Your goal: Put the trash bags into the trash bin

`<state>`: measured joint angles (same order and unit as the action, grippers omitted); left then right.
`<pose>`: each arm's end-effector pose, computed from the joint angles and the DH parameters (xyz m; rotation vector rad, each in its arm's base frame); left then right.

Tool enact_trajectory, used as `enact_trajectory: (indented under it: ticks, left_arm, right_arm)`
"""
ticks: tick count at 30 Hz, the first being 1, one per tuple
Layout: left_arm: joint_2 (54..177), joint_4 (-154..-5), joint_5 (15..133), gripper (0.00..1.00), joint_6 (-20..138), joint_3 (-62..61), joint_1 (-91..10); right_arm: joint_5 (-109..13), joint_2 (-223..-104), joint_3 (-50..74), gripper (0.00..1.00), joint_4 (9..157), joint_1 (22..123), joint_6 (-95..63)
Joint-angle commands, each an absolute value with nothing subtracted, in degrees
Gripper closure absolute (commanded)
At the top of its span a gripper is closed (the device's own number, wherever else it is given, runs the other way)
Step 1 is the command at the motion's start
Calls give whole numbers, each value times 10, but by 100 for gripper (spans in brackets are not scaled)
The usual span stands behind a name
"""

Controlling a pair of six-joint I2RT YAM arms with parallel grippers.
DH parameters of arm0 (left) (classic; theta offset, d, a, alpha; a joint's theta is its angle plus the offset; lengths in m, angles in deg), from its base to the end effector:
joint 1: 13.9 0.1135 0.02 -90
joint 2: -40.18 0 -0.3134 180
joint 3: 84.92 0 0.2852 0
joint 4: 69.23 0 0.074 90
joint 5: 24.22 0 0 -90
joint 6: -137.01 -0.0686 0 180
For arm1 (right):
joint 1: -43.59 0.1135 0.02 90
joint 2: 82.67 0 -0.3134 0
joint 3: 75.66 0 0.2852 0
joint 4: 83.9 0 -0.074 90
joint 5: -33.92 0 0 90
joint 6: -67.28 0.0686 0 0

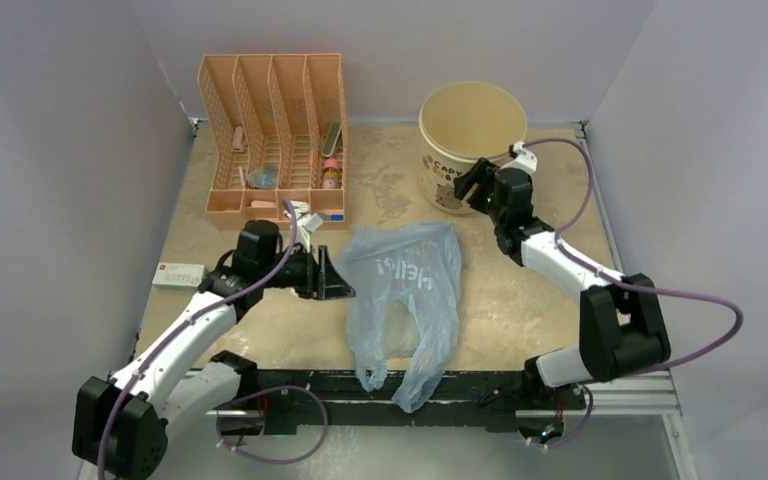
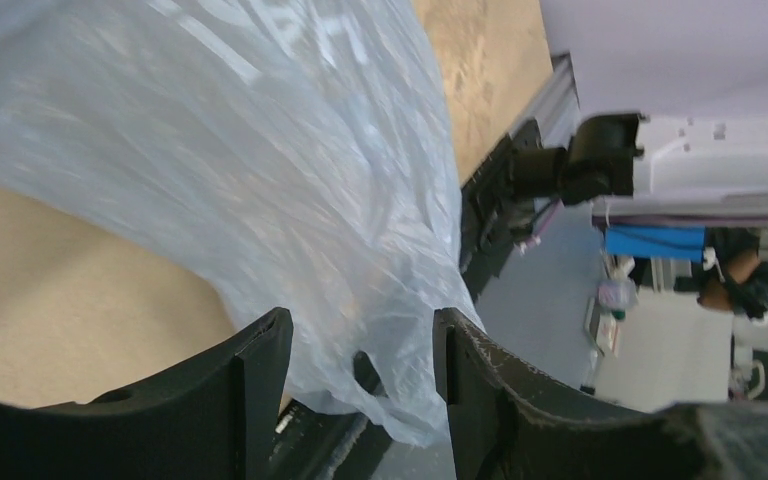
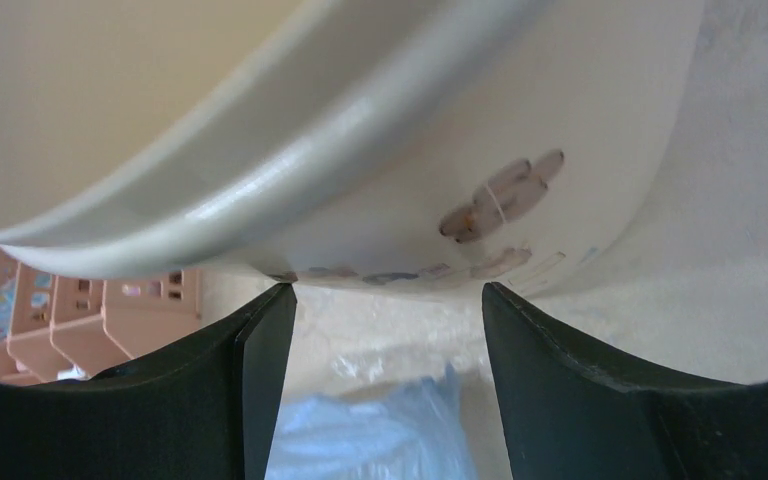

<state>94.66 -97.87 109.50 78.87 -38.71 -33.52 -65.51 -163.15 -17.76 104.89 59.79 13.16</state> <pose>0.1903 -0.1182 0.2533 0.2118 2.3213 -1.3218 0.3576 0.0922 0.2793 0.4299 1.7851 0.4951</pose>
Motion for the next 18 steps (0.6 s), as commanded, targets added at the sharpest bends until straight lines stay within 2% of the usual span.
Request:
enact_trajectory:
  ticks: [1,7,13,18]
  left_arm:
    - [915,-973,1106,46,819,-395,-389]
    - [892,-973,1102,45,853,-413,-436]
    - [867,-972,1067,44,887,-439,-505]
    - [882,-961,1040,42,896,-438,-549]
  right_arm:
    - [-675,-1672,-112,28,1095,593,134]
    - [-573,-1680,-113,28,1038,585,128]
    - [-460,-1545,-215,28,995,586,93]
    - [-436,-1451,-289,30,891,592,120]
